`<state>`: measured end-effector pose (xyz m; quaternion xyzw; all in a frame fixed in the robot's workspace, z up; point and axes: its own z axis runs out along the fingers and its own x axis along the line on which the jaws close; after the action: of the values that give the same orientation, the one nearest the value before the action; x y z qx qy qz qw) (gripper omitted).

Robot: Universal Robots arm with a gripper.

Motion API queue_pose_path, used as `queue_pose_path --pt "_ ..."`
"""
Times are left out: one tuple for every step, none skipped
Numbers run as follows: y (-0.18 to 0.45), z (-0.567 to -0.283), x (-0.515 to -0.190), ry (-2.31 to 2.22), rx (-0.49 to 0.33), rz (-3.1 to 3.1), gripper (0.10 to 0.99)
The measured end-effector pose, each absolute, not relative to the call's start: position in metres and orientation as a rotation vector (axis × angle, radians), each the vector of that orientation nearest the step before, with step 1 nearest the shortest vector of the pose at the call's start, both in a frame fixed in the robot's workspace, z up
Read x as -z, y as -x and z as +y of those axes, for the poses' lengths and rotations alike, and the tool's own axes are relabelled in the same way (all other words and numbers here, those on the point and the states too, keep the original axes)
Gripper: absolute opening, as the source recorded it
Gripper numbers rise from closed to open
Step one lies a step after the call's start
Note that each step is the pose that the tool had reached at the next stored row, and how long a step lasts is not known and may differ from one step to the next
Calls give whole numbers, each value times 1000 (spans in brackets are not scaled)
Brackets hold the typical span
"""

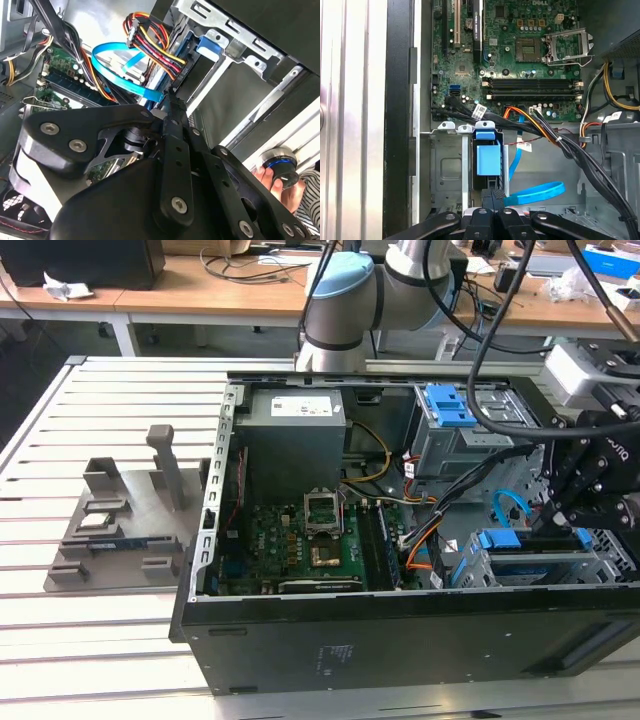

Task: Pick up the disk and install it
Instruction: 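Insert the second disk wire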

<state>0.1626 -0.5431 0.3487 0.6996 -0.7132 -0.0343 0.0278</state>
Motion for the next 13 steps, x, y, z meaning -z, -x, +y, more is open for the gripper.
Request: queue_pose_path --pt "-163 -543 -349 -2160 106 -2202 106" --pt "-164 -543 -348 -2160 106 -2202 106" --pt "-164 -543 -348 -2160 106 -2202 106" --pt "-165 -543 -347 -2159 106 -2202 106" --pt "-165 -542 -347 -2159 106 -2202 106" --pt "-165 -542 -346 -2159 106 -2203 106" --pt "-165 -541 -346 -2159 106 -2203 106" --pt "-165 -540 -346 -2159 106 -2203 106" --pt "-165 -539 -345 -2159 109 -2204 106" --pt "-165 -538 -346 -2159 106 -2203 106" --pt "-165 -538 -346 -2158 106 -2203 106" --pt "-165 -538 -345 -2158 106 -2203 106" --pt "-165 -538 -345 -2158 106 -2203 106"
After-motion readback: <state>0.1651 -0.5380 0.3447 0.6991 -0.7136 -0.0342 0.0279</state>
